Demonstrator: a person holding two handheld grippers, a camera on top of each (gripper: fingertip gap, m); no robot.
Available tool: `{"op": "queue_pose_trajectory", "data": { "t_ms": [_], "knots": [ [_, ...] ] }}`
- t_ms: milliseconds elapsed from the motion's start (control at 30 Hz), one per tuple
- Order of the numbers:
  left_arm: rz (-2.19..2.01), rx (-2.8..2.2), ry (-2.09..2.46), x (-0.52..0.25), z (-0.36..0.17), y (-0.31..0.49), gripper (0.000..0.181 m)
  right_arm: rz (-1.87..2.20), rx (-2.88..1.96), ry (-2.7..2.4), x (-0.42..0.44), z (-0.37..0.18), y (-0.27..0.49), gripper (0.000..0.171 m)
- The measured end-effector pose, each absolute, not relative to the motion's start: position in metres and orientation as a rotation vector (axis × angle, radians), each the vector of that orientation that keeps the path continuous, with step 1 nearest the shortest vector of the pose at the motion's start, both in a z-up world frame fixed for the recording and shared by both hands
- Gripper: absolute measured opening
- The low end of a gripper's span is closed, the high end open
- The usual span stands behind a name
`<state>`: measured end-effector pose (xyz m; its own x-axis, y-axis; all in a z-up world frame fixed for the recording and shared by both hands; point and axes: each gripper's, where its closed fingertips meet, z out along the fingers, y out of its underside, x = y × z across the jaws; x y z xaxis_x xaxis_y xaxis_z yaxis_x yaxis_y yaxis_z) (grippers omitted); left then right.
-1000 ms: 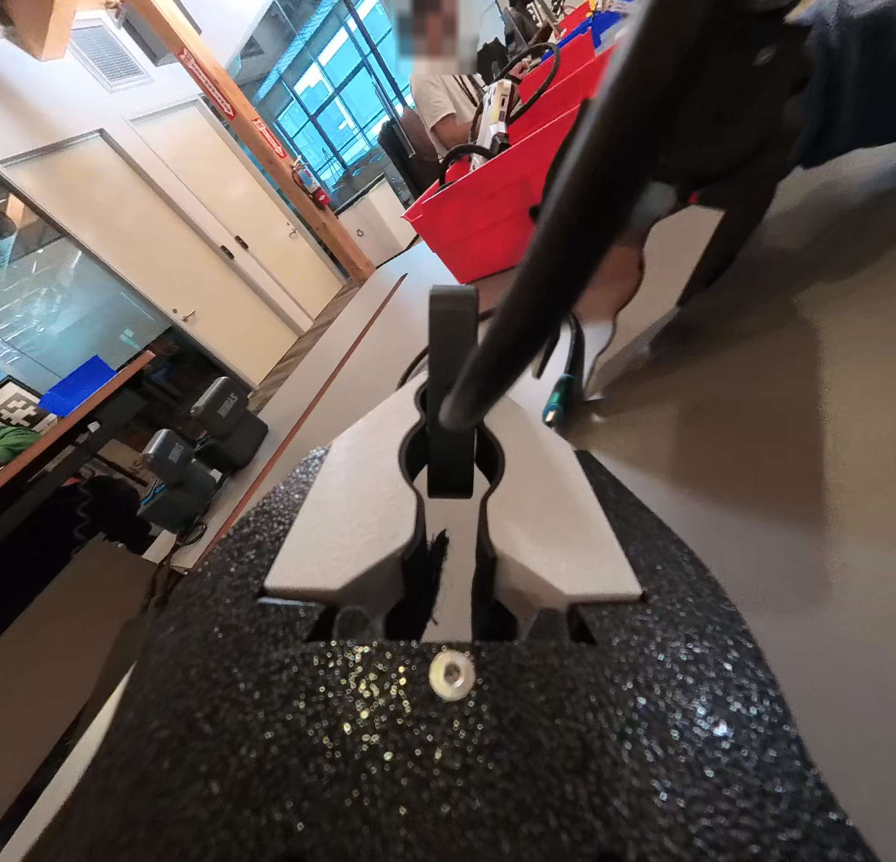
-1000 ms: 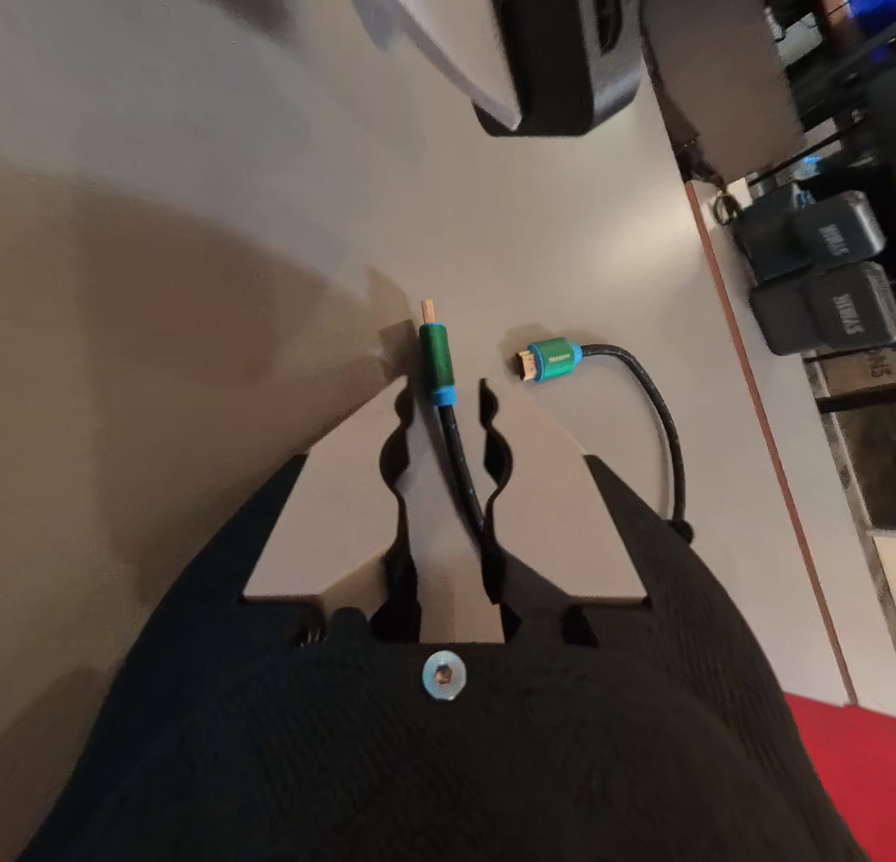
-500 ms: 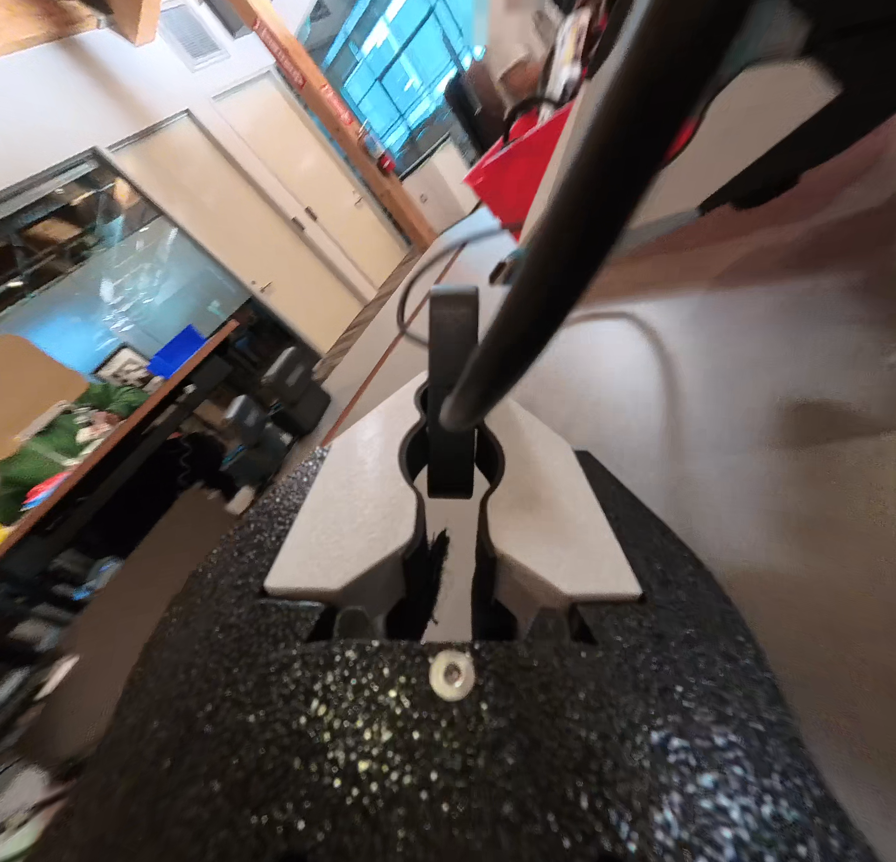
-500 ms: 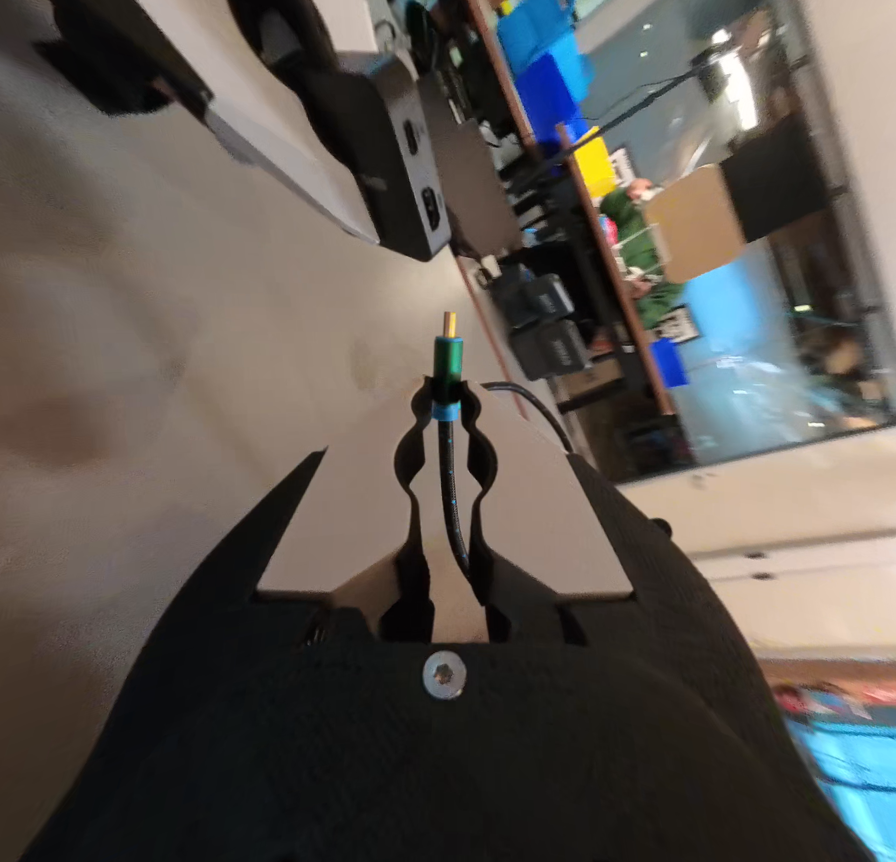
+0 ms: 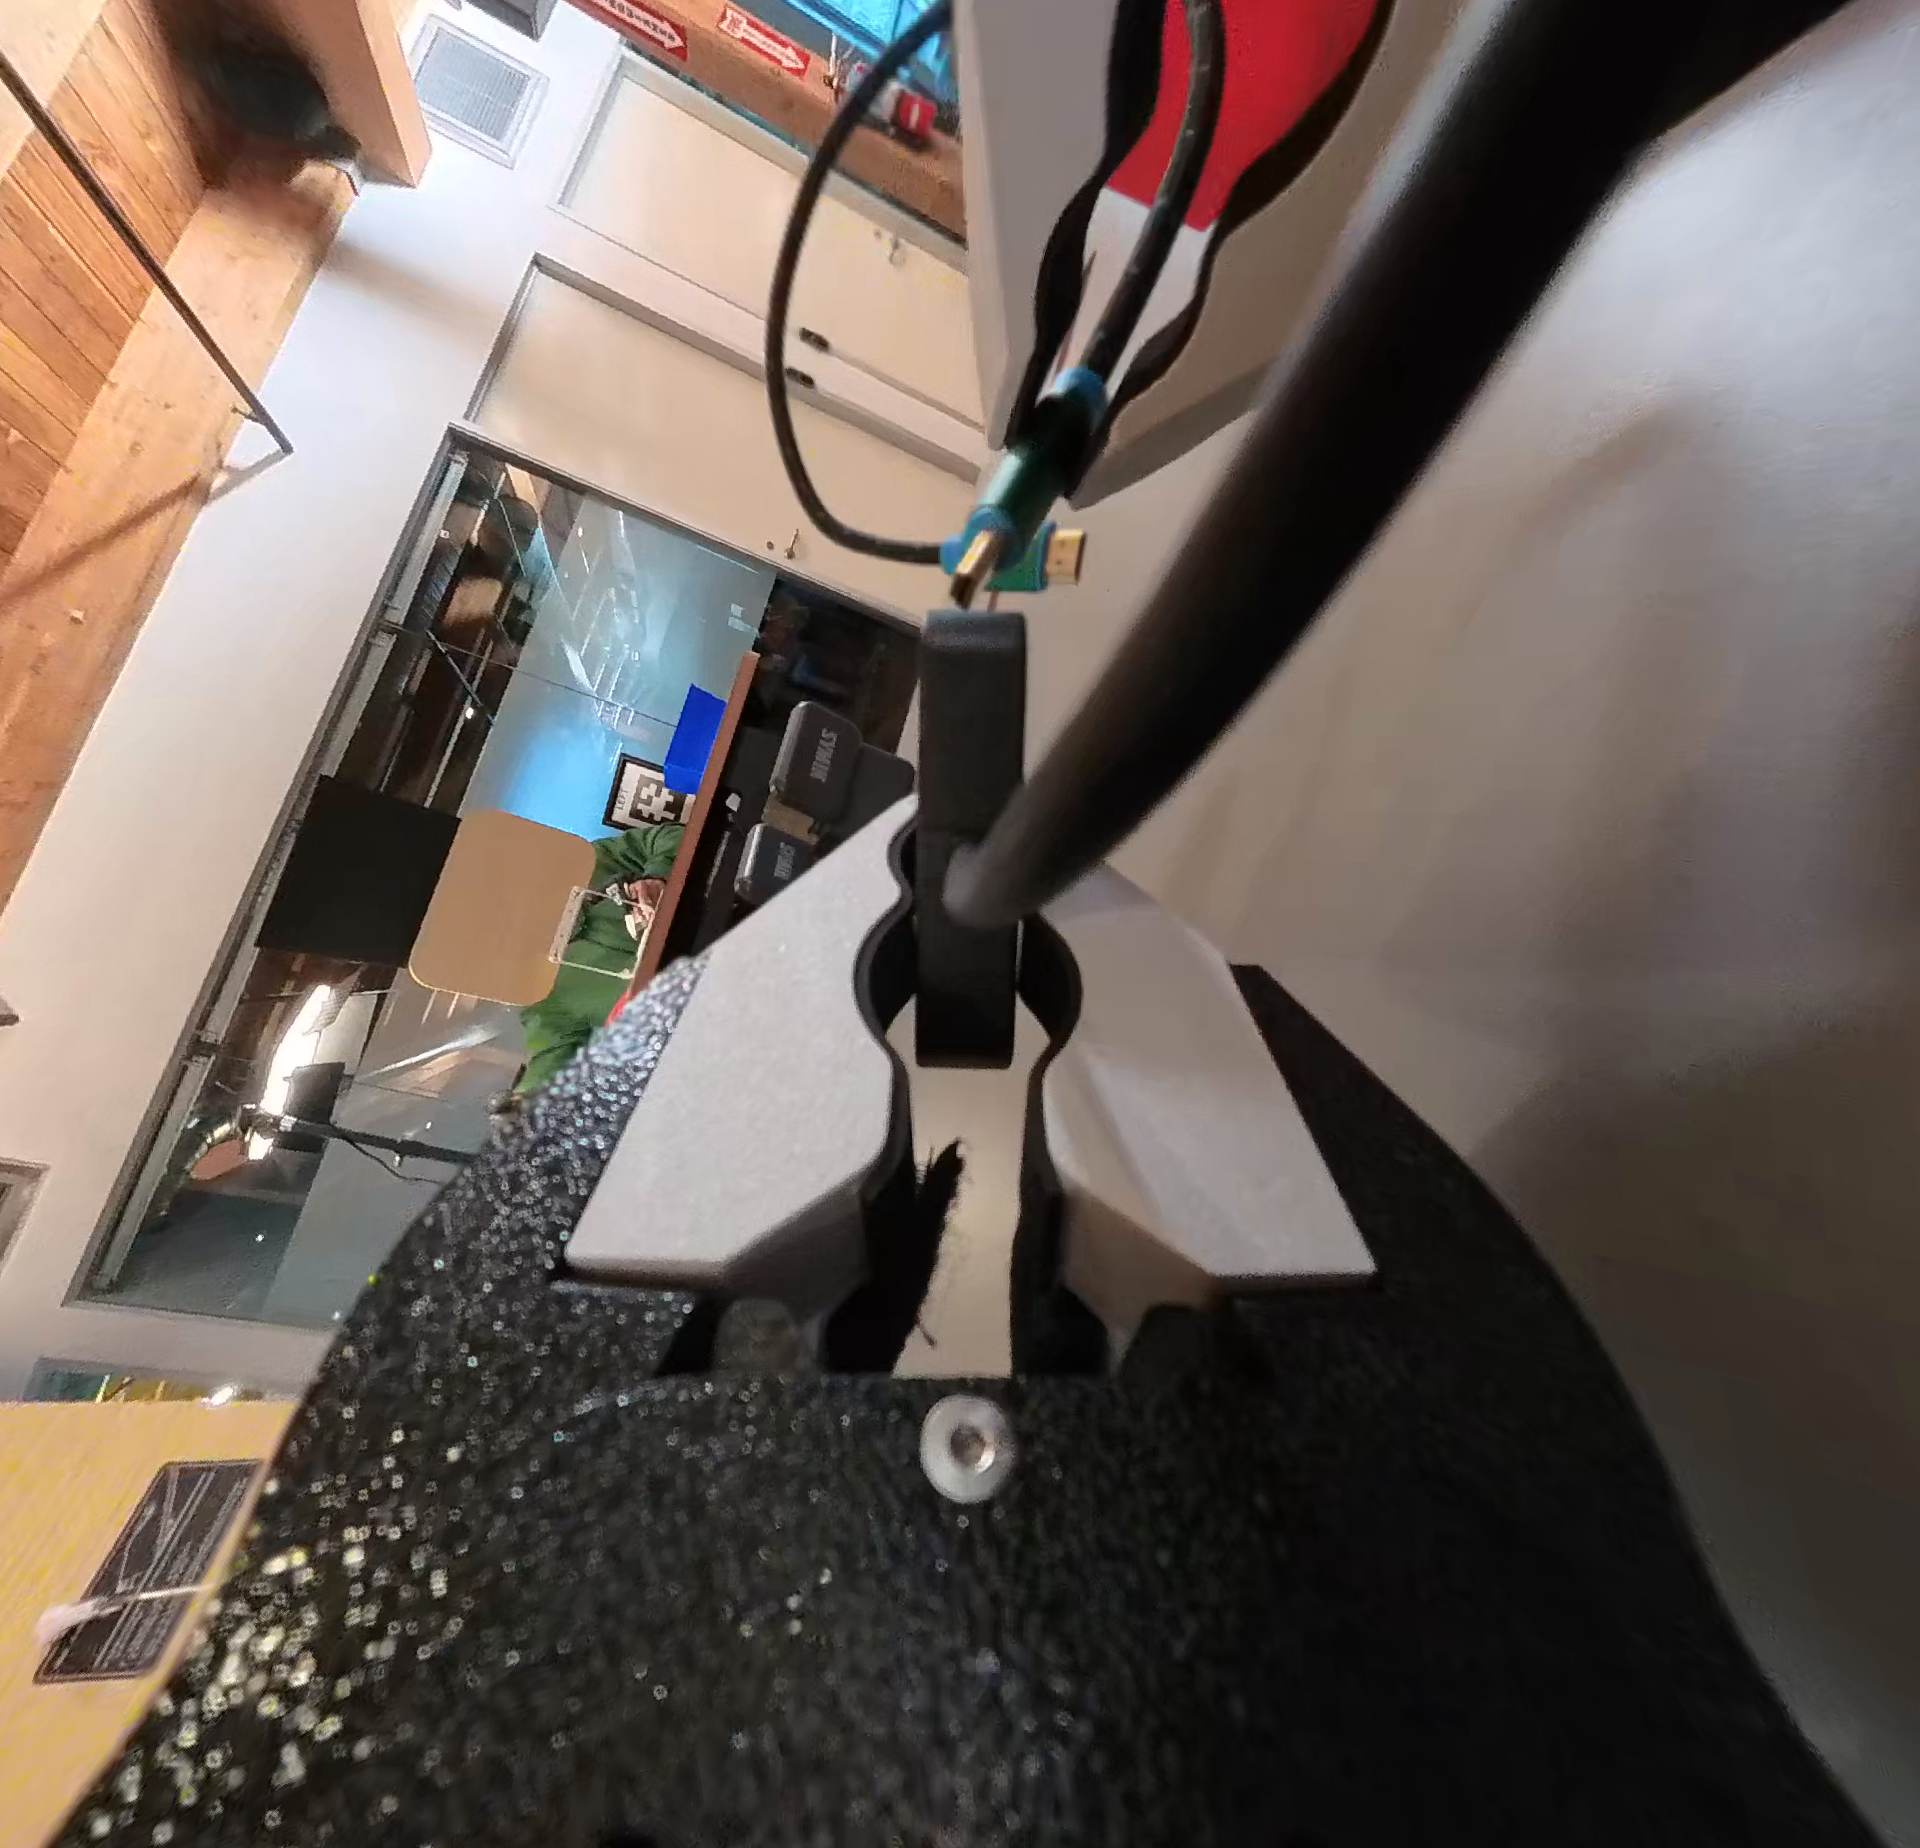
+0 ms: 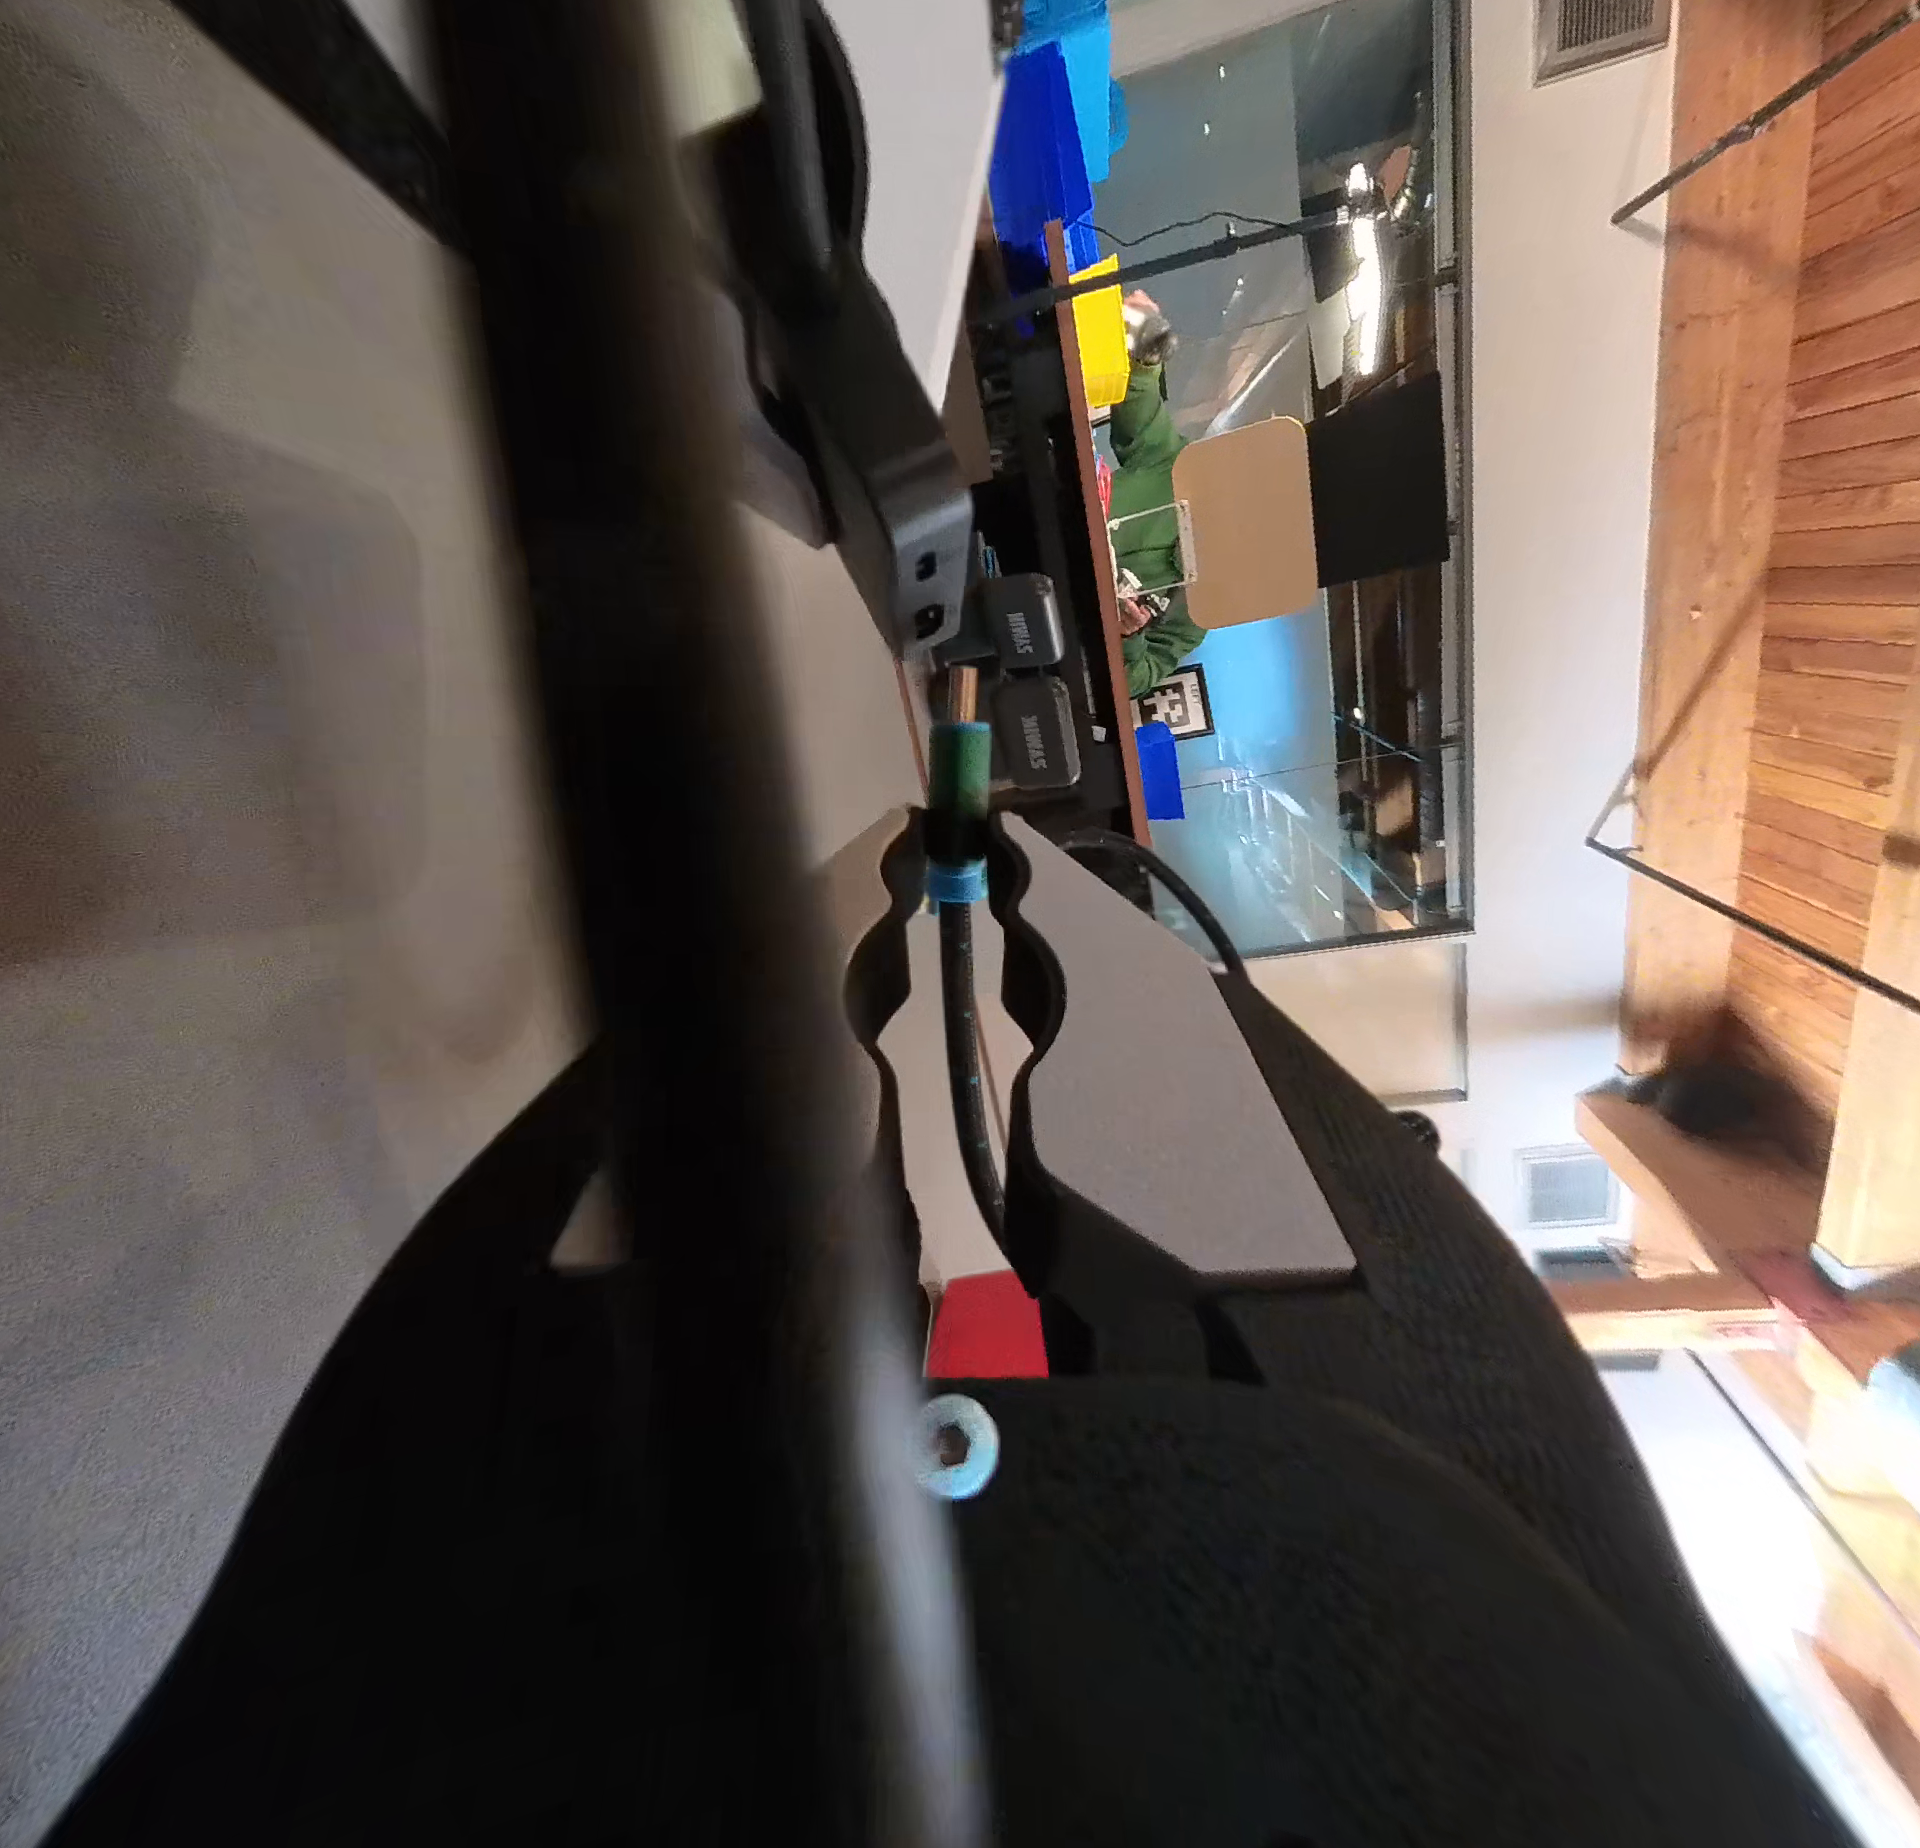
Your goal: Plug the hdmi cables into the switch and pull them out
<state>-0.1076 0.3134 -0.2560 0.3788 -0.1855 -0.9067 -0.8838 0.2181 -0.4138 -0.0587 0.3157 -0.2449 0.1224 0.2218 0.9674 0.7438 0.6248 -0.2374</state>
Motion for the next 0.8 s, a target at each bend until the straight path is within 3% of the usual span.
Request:
{"op": "queue_pose_trajectory", "data": {
  "t_ms": [800],
  "knots": [
    [0.754, -1.356, 1.27, -0.109, -0.284, 0.319, 0.011, -0.53, -0.864, -1.602, -0.065, -0.277, 0.315, 0.01]
  ]
}}
